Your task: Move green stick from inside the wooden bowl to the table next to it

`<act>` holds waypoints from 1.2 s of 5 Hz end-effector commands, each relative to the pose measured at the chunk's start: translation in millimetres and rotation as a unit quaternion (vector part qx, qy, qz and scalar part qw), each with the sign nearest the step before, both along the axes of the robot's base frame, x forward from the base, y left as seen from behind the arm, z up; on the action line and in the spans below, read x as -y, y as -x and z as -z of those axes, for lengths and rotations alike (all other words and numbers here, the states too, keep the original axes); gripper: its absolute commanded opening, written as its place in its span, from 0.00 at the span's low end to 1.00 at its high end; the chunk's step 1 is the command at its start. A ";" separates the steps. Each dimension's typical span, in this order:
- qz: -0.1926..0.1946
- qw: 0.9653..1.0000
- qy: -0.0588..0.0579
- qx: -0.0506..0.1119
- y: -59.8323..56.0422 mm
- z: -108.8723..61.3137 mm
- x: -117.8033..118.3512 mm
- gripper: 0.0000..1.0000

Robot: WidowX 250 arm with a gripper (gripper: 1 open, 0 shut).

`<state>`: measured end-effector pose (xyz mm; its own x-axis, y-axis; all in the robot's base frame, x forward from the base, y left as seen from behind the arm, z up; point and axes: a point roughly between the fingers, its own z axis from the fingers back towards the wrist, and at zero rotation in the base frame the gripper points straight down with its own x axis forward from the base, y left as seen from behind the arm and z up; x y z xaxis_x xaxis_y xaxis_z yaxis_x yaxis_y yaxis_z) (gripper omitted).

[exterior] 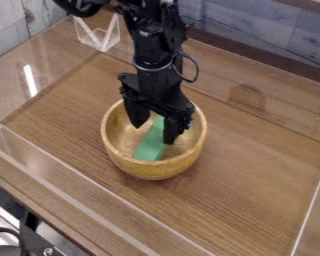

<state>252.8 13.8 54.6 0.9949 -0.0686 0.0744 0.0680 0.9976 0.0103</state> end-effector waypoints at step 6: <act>-0.003 1.000 0.006 0.022 -9.2 -16.4 -2.0 1.00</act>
